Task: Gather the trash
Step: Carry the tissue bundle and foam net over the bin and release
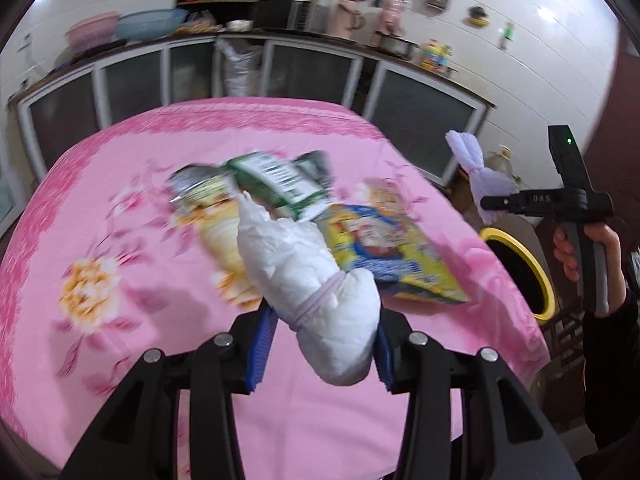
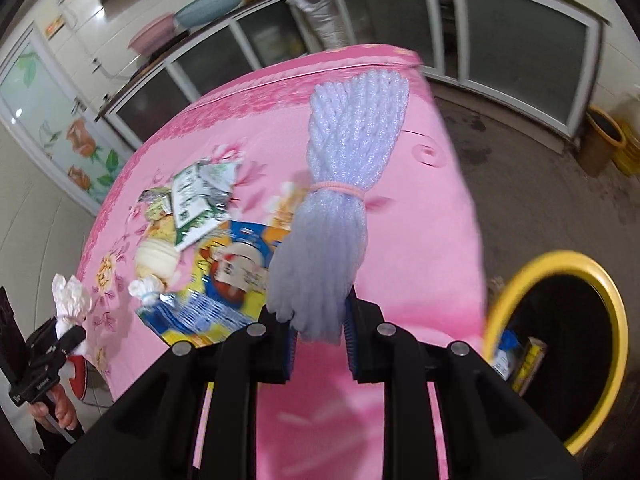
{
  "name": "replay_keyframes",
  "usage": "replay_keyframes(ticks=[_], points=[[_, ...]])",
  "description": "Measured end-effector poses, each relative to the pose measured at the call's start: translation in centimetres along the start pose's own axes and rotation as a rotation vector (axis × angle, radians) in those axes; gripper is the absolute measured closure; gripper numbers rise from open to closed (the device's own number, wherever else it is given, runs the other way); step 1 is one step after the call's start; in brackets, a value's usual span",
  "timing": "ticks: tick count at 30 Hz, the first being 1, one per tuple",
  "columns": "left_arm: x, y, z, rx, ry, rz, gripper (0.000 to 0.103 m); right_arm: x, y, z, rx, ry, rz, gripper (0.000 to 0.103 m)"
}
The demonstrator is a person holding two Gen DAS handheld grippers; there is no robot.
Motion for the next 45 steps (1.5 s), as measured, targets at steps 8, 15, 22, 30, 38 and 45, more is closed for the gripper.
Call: replay_keyframes(ticks=[8, 15, 22, 30, 38, 45], points=[[-7.9, -3.8, -3.8, 0.012, 0.097, -0.134, 0.063, -7.5, 4.2, 4.4, -0.055, 0.049, -0.126, 0.083], [-15.7, -7.0, -6.8, 0.016, 0.171, -0.241, 0.063, -13.0, 6.5, 7.9, -0.109, 0.101, -0.224, 0.083], [-23.2, -8.8, -10.1, 0.043, 0.230, -0.327, 0.063, -17.3, 8.7, 9.8, -0.149, 0.135, -0.306, 0.083], [-29.9, -9.3, -13.5, 0.080, 0.276, -0.389, 0.063, -20.2, 10.8, 9.7, -0.143, 0.145, -0.355, 0.083], [-34.2, -9.6, -16.7, 0.112, 0.265, -0.429, 0.063, -21.9, 12.3, 8.8, -0.126, 0.139, -0.387, 0.083], [-36.6, -9.0, -19.2, 0.145, 0.267, -0.444, 0.063, -23.1, 12.9, 7.2, -0.094, 0.133, -0.411, 0.083]])
Point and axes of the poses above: each gripper's, at about its wrist camera, not at the fingertips, and z roughly against the way its jaws point, x to its left, y to its underside, the point moved 3 cm from there along -z, roughly the way its jaws point, and after that the axes turned 8 degrees about x, right-handed, at the moved point
